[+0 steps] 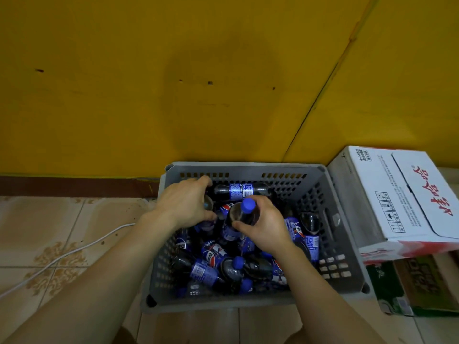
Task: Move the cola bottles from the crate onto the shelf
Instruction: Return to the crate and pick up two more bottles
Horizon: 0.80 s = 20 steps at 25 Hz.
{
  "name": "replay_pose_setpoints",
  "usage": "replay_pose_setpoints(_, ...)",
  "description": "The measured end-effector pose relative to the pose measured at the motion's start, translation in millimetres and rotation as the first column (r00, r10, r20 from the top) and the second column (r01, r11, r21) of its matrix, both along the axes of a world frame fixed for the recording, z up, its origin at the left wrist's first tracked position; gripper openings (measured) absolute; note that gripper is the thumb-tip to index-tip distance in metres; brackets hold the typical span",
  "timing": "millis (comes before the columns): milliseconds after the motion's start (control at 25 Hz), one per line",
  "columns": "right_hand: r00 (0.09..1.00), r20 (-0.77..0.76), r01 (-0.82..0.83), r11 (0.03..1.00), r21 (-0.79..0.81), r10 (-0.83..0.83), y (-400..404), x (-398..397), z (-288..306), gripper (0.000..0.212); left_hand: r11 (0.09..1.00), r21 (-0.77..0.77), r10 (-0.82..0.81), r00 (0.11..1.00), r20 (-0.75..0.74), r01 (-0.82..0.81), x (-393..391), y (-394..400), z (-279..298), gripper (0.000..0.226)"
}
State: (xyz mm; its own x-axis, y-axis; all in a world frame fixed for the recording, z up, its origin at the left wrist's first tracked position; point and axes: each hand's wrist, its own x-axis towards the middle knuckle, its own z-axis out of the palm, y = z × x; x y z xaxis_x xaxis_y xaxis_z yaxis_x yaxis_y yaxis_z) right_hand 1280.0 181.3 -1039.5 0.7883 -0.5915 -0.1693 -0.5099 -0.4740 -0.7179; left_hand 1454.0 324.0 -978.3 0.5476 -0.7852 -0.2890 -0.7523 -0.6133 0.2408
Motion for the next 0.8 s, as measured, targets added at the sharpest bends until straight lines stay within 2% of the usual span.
replay_pose_setpoints(160, 0.999, 0.041, 0.005, 1.000, 0.025, -0.006, 12.7, 8.0, -16.7, 0.060, 0.980, -0.128, 0.127, 0.973, -0.191, -0.153, -11.7, 0.0, -18.9, 0.073)
replay_pose_setpoints(280, 1.000, 0.020, -0.026, 0.990, 0.141, 0.023, 17.3, 12.8, -26.5, 0.070, 0.906, -0.240, 0.250, 0.897, -0.364, -0.349, -17.1, 11.0, -39.1, 0.072)
replay_pose_setpoints(360, 0.998, -0.014, -0.061, 0.975, 0.215, 0.065, 18.7, 14.0, -30.2, 0.077, 0.859, -0.298, 0.246, 0.846, -0.473, -0.417, -17.0, 11.4, -48.5, 0.075)
replay_pose_setpoints(520, 0.999, -0.027, -0.011, 0.946, 0.323, 0.021, 21.0, 13.9, -43.2, 0.094, 0.788, -0.253, 0.265, 0.680, -0.684, -0.562, -18.3, 19.7, -80.8, 0.081)
replay_pose_setpoints(600, 0.998, -0.011, 0.064, 0.905, 0.420, -0.066, 24.0, 10.8, -54.3, 0.103, 0.816, -0.196, 0.238, 0.626, -0.743, -0.543, -22.5, 27.2, -101.8, 0.085)
replay_pose_setpoints(680, 0.990, -0.002, 0.123, 0.856, 0.501, -0.141, 25.6, 6.2, -65.5, 0.098, 0.837, -0.191, 0.190, 0.600, -0.777, -0.513, -28.5, 29.9, -116.5, 0.085)
replay_pose_setpoints(800, 0.983, 0.020, 0.141, 0.820, 0.554, -0.182, 24.9, 3.0, -68.1, 0.070, 0.795, -0.254, 0.170, 0.604, -0.779, -0.551, -31.5, 28.3, -124.2, 0.077)
